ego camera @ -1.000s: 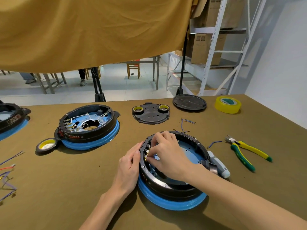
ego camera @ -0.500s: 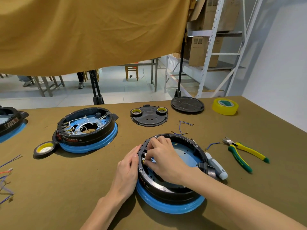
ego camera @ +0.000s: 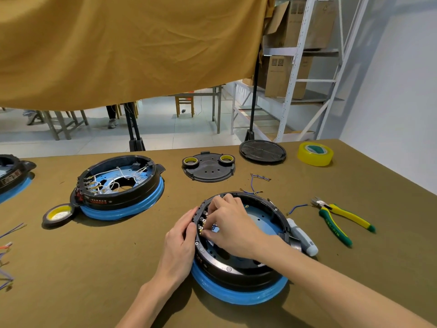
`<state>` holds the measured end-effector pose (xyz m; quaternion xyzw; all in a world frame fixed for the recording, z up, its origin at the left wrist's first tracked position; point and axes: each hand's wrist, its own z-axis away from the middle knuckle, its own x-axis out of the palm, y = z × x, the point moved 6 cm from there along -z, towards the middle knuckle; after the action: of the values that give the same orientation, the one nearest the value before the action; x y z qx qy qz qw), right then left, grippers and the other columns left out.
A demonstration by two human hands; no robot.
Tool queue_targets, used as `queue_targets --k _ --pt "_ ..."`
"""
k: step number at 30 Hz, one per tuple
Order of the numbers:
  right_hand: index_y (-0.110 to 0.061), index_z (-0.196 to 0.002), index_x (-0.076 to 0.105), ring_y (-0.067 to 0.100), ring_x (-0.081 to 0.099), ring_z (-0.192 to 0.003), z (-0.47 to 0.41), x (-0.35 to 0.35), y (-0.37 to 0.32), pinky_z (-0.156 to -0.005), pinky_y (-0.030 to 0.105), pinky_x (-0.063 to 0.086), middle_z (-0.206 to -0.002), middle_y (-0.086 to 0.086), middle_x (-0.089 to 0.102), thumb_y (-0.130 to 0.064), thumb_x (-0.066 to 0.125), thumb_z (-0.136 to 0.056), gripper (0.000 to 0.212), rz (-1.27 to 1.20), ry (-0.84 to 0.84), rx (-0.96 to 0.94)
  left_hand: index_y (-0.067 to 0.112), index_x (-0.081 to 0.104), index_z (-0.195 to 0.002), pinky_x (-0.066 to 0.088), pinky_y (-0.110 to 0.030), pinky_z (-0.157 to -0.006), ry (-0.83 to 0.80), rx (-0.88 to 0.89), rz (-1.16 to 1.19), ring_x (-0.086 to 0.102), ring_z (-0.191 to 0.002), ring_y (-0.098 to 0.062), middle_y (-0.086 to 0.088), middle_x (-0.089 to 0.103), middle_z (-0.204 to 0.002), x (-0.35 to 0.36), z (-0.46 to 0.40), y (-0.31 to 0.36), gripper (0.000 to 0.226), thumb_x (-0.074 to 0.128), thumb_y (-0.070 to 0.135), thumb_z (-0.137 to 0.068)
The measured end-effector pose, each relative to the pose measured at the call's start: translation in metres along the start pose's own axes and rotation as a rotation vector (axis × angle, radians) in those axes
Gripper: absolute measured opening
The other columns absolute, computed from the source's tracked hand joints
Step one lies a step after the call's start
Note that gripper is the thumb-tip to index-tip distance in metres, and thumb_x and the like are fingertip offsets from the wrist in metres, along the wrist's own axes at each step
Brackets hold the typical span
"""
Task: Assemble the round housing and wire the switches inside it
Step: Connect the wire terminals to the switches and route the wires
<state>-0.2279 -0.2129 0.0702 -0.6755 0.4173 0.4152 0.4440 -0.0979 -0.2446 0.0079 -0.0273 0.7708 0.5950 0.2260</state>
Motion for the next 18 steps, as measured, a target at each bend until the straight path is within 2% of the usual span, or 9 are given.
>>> queue_targets --k 3,5,6,8,10,12,14,16,18 --pt "-0.030 -0.094 0.076 0.006 0.039 -0.100 0.007 -0.019 0.012 -0.095 0.031 0.029 -0.101 -0.013 0.051 -0.049 0.066 -0.094 0.021 -0.120 0.024 0.034 0.026 0.044 -0.152 0.042 -0.037 -0.117 -0.012 0.022 -0.004 0.049 -0.136 0.000 0.010 0.056 -0.147 -0.003 0.000 0.005 0.043 0.041 0.025 -0.110" --pt "-0.028 -0.092 0.074 0.008 0.051 -0.093 0.014 -0.039 0.035 -0.091 0.032 0.042 -0.097 -0.011 0.058 -0.044 0.063 -0.097 0.021 -0.233 0.058 0.133 0.026 0.045 -0.151 0.048 -0.039 -0.111 -0.015 0.046 -0.005 0.053 -0.131 0.001 0.014 0.057 -0.142 -0.006 0.000 0.012 0.043 0.045 0.023 -0.108" --pt "-0.025 -0.092 0.075 0.011 0.057 -0.087 0.019 -0.047 0.048 -0.084 0.034 0.049 -0.094 -0.007 0.063 -0.041 0.062 -0.099 0.022 -0.249 0.030 0.177 0.027 0.045 -0.150 0.048 -0.040 -0.111 -0.001 0.062 -0.027 0.051 -0.132 0.000 0.015 0.055 -0.143 -0.008 0.000 0.016 0.044 0.048 0.021 -0.107" --pt "-0.019 -0.095 0.075 0.015 0.063 -0.078 0.030 -0.056 0.070 -0.071 0.034 0.052 -0.087 -0.003 0.070 -0.034 0.059 -0.103 0.023 -0.226 -0.105 0.228 0.036 0.049 -0.143 0.043 -0.035 -0.112 0.030 0.131 -0.118 0.045 -0.132 0.001 0.024 0.053 -0.139 -0.011 0.000 0.027 0.045 0.055 0.017 -0.103" --pt "-0.021 -0.101 0.074 0.006 0.063 -0.077 0.044 -0.052 0.083 -0.064 0.019 0.047 -0.088 -0.010 0.071 -0.031 0.057 -0.104 0.020 -0.190 -0.285 0.243 0.046 0.056 -0.129 0.034 -0.023 -0.110 0.017 0.259 -0.237 0.041 -0.128 0.010 0.036 0.055 -0.125 -0.009 0.001 0.045 0.041 0.062 0.018 -0.099" --pt "-0.023 -0.107 0.075 0.000 0.064 -0.081 0.051 -0.046 0.086 -0.065 0.009 0.042 -0.094 -0.012 0.072 -0.029 0.055 -0.105 0.021 -0.159 -0.405 0.243 0.048 0.064 -0.120 0.024 -0.014 -0.106 -0.073 0.357 -0.352 0.036 -0.124 0.019 0.042 0.057 -0.115 0.001 0.001 0.060 0.032 0.064 0.025 -0.098" --pt "-0.023 -0.113 0.075 0.000 0.065 -0.081 0.052 -0.041 0.085 -0.065 0.008 0.043 -0.098 -0.010 0.074 -0.025 0.053 -0.105 0.023 -0.158 -0.475 0.240 0.049 0.068 -0.118 0.019 -0.013 -0.105 -0.208 0.429 -0.482 0.038 -0.118 0.018 0.044 0.058 -0.106 0.018 0.000 0.071 0.024 0.062 0.035 -0.099" --pt "-0.024 -0.116 0.074 0.001 0.067 -0.081 0.050 -0.044 0.082 -0.069 0.014 0.050 -0.098 -0.009 0.076 -0.021 0.051 -0.105 0.025 -0.194 -0.520 0.241 0.050 0.067 -0.120 0.020 -0.020 -0.105 -0.313 0.445 -0.575 0.042 -0.110 0.012 0.038 0.062 -0.104 0.035 -0.002 0.074 0.023 0.056 0.046 -0.101" --pt "-0.022 -0.115 0.073 0.014 0.070 -0.090 0.048 -0.049 0.081 -0.085 0.035 0.057 -0.094 -0.008 0.078 -0.015 0.050 -0.103 0.026 -0.252 -0.565 0.234 0.050 0.066 -0.123 0.022 -0.028 -0.107 -0.357 0.410 -0.617 0.046 -0.104 0.006 0.030 0.066 -0.104 0.044 -0.005 0.073 0.025 0.051 0.050 -0.102"
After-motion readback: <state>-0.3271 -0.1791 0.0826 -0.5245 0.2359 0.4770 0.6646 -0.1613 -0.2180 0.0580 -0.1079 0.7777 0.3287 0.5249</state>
